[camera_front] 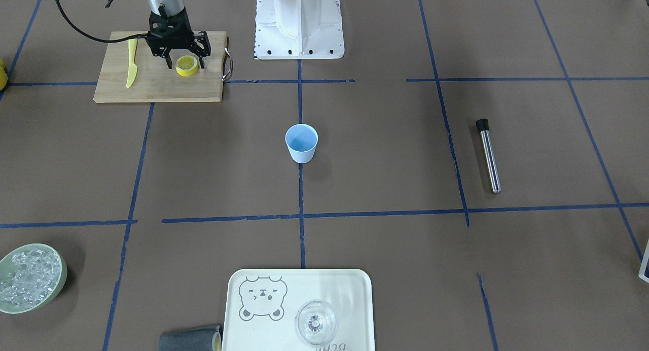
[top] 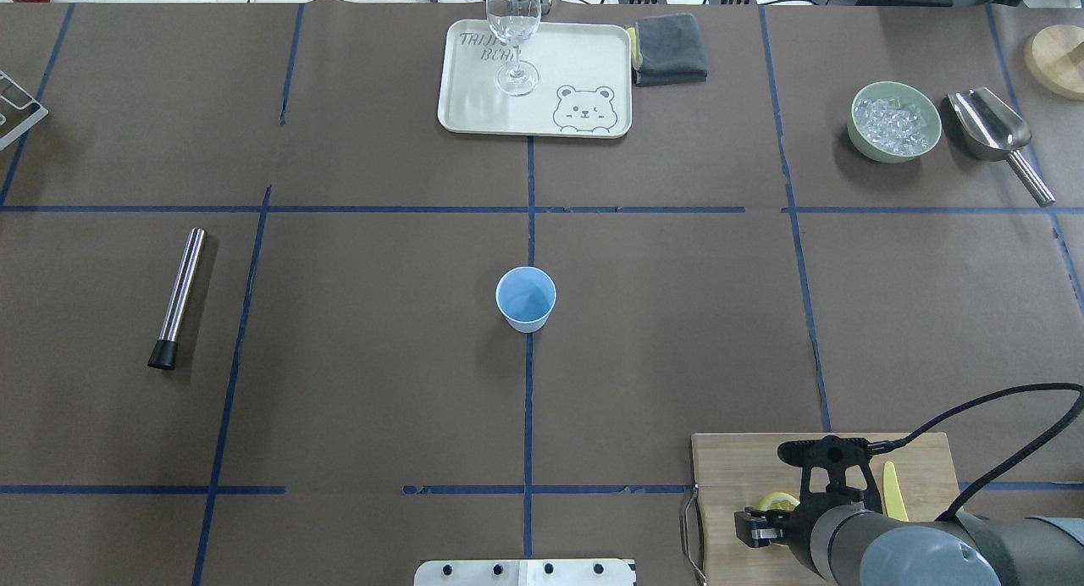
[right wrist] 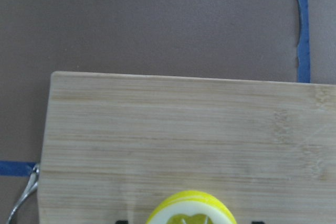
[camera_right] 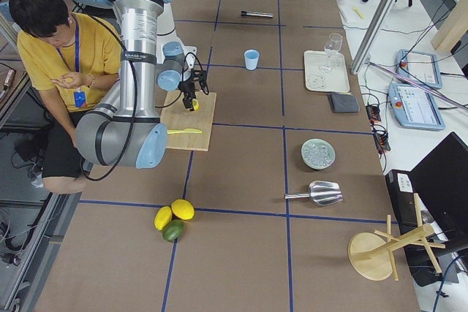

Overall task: Squeeze lemon into cup
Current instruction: 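Lower the right gripper, close on the lemon slice and lift it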

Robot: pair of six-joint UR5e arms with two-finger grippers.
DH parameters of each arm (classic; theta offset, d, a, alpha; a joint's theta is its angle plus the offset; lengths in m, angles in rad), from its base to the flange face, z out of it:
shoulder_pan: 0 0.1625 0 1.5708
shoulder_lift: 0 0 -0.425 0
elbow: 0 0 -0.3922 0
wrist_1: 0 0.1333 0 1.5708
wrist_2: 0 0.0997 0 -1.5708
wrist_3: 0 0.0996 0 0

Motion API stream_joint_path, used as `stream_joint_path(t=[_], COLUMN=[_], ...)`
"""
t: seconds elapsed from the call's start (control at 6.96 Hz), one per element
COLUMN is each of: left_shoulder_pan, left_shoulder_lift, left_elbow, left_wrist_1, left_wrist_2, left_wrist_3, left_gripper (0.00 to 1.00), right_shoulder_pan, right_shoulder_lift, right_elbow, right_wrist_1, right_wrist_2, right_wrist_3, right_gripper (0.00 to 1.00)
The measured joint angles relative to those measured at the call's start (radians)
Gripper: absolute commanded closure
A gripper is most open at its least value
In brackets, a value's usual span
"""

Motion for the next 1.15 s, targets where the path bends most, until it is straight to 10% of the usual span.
stream_joint_path(t=[0.57,1.15], left_shoulder_pan=[-0.001,-0.001], left_shoulder_lift=[0.000,0.000], left_elbow=[-0.006,-0.007], left_wrist_1=[0.001,0.002], left_wrist_2=[0.001,0.002], left_wrist_3=[0.000,0.000], left_gripper=[0.00,0.00], right_shoulder_pan=[0.001,0.026], right_shoulder_lift=[0.003,0.002], right_elbow=[-0.002,0.070], right_wrist_1=[-0.002,-0.005], right_wrist_2=[0.000,0.003], right_wrist_3=[0.000,0.000], right_gripper=[0.90,0.97])
